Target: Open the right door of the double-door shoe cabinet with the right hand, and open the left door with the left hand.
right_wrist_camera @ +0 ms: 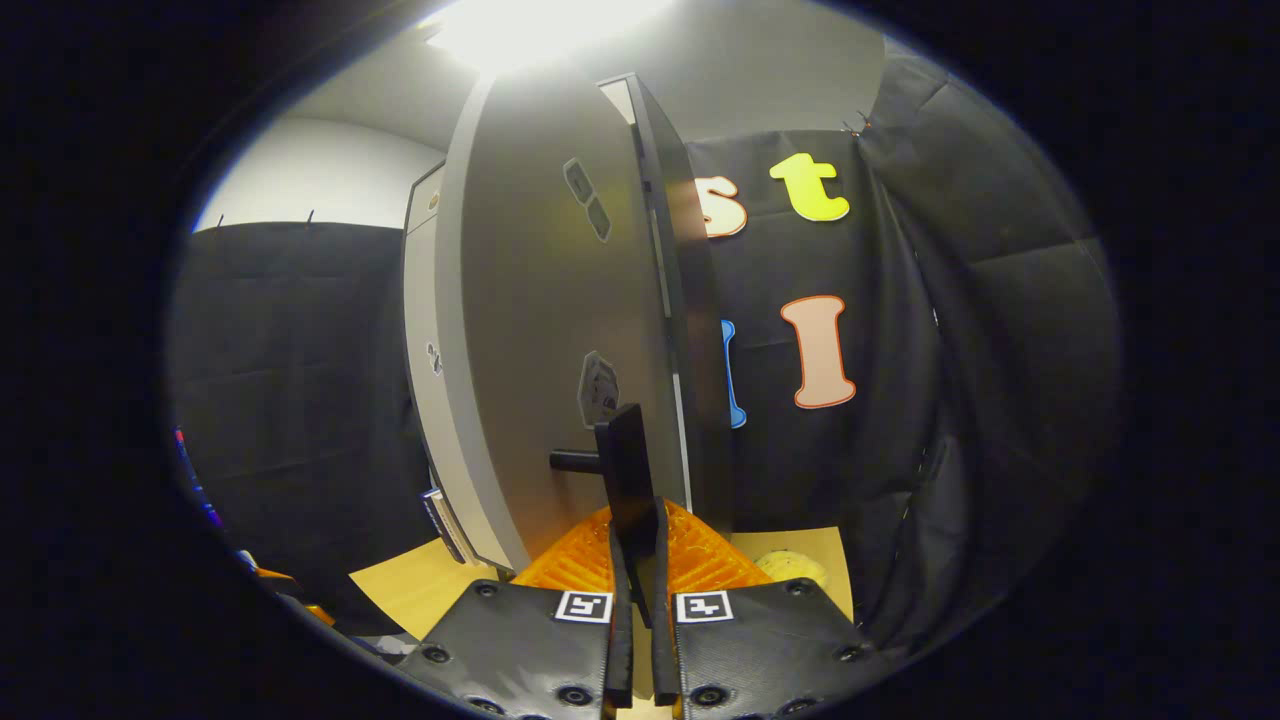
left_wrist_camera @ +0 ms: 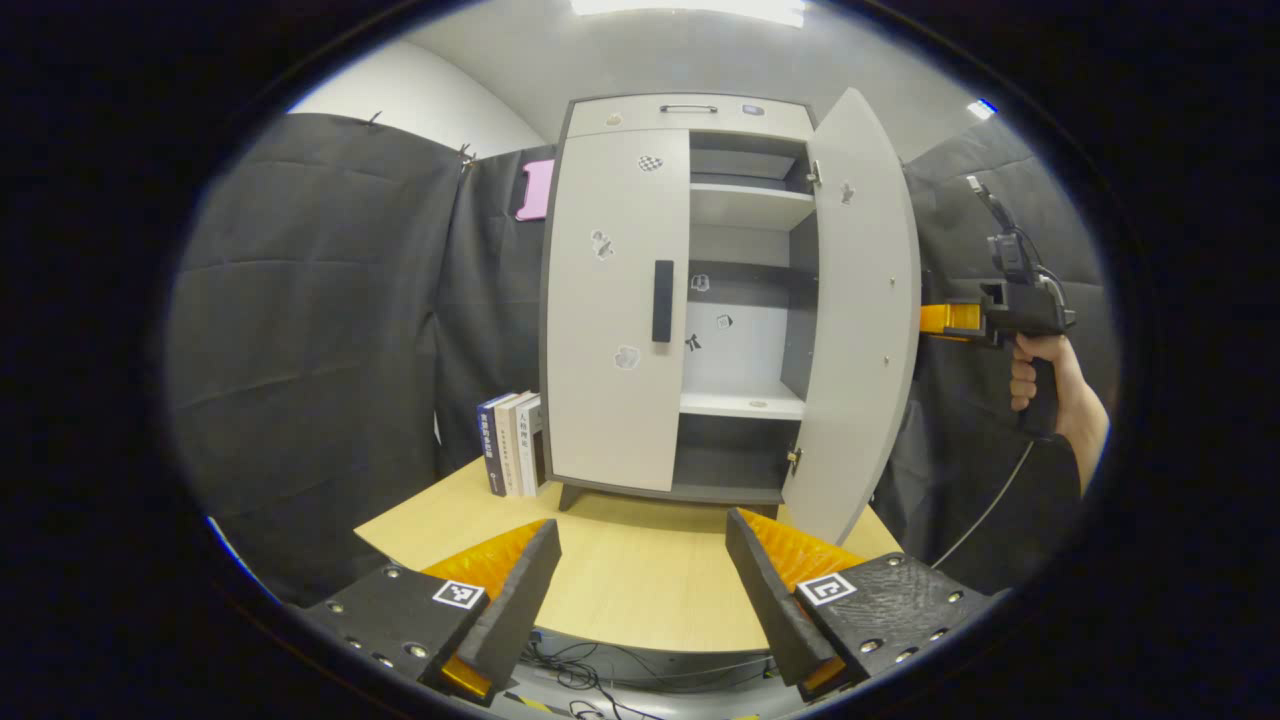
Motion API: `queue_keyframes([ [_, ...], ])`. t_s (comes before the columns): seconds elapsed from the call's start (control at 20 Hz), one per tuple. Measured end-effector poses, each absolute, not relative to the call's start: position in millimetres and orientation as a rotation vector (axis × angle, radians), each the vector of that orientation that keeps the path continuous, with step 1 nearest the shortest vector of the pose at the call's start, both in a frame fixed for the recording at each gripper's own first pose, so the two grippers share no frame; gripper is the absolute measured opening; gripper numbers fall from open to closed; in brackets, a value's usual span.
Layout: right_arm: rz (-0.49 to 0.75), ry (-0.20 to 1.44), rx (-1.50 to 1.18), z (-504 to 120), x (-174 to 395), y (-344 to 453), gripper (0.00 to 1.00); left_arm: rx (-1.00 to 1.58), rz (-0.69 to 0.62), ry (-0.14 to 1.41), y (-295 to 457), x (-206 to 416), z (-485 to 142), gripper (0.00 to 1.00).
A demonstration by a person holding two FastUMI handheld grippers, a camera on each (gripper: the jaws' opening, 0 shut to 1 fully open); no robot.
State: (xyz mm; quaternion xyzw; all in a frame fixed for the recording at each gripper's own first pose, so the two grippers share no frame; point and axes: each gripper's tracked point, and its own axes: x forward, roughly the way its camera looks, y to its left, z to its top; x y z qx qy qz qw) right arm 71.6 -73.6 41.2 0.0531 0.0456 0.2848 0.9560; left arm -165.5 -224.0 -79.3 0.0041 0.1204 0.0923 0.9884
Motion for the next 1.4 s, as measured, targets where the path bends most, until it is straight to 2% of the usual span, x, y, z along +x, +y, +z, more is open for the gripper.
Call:
queue_keyframes([
  [0.65, 0.453, 0.127, 0.083, 37, 64, -78, 0.10, 0.009, 0.195, 0.279, -189, -132, -80, 0.99],
  [0.8, 0.430, 0.166, 0.075, 32, 49, -83, 0.09, -0.008, 0.159, 0.281, -177, -104, -81, 0.99],
  [1.0, 0.388, 0.227, 0.200, 27, 25, -94, 0.07, -0.021, 0.073, 0.280, -161, -57, -79, 0.99],
  [1.15, 0.272, 0.237, 0.246, 23, 17, -115, 0.00, -0.013, -0.005, 0.249, -149, -20, -68, 0.99],
  [1.35, 0.096, 0.203, 0.243, 25, -2, -144, 0.02, 0.001, -0.124, 0.203, -136, 25, -55, 0.96],
  [1.4, 0.043, 0.189, 0.230, 28, -5, -151, 0.02, 0.007, -0.150, 0.186, -135, 36, -50, 0.99],
])
